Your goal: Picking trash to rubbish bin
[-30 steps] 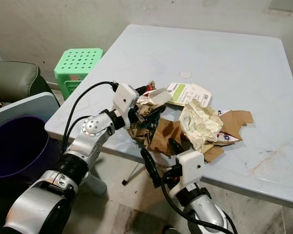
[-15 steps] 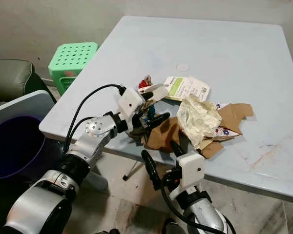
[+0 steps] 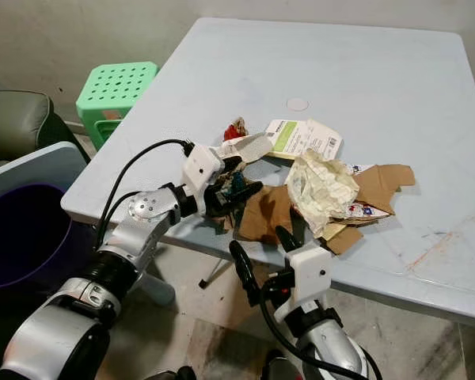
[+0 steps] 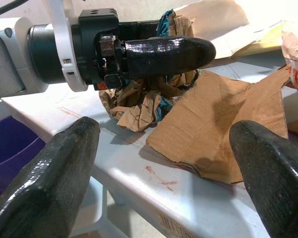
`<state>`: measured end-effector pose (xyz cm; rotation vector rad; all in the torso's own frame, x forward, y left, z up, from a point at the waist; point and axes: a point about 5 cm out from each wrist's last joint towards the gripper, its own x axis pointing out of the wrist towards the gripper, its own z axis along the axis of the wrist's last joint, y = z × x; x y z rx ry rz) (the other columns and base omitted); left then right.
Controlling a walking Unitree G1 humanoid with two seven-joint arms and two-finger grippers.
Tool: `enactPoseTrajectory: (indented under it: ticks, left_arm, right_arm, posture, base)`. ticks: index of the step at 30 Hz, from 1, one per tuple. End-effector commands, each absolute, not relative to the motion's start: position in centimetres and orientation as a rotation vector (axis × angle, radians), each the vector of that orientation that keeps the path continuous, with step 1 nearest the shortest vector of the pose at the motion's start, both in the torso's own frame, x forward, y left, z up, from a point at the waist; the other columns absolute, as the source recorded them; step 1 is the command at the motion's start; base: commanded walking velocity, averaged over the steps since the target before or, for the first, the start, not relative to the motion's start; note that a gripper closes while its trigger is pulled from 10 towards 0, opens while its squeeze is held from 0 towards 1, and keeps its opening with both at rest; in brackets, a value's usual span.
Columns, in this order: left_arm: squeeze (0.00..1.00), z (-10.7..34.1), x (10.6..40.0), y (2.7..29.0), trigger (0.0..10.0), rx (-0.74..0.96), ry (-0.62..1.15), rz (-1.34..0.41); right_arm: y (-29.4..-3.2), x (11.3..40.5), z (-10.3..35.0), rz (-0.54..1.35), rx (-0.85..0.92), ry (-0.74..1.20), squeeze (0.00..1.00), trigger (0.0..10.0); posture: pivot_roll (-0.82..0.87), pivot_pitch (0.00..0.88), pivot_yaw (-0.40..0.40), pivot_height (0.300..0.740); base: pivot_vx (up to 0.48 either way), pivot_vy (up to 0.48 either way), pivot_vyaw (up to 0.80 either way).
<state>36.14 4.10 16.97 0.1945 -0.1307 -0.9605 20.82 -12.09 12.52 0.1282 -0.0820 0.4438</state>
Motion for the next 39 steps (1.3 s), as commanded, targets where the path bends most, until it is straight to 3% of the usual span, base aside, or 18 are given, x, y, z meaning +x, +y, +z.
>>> enactPoseTrajectory:
  ticks: [1, 22, 39]
  left_arm:
    - [0.0, 16.7, 36.2, 4.7, 0.0, 0.192, -0.114, -0.948]
    - [0.0, 17.8, 36.3, 4.2, 0.0, 0.182, -0.167, -0.957]
    - [0.0, 22.1, 36.2, 5.3, 0.0, 0.054, -0.332, -0.906]
  right_arm:
    - [-11.6, 20.7, 12.4, 0.466, 0.135, -0.071, 0.0, 10.0]
    - [-11.9, 21.6, 12.5, 0.467, 0.124, -0.086, 0.0, 10.0]
    - [-13.3, 24.6, 13.6, 0.412, 0.121, -0.167, 0.0, 10.0]
  posture:
    - [-0.17, 0.229, 0.094, 0.74]
    - [-0.17, 0.178, 0.086, 0.74]
    - [-0.12, 0.093, 0.056, 0.74]
  base:
    - [0.0, 0.0, 0.0]
    - [0.0, 0.0, 0.0]
    - [0.0, 0.0, 0.0]
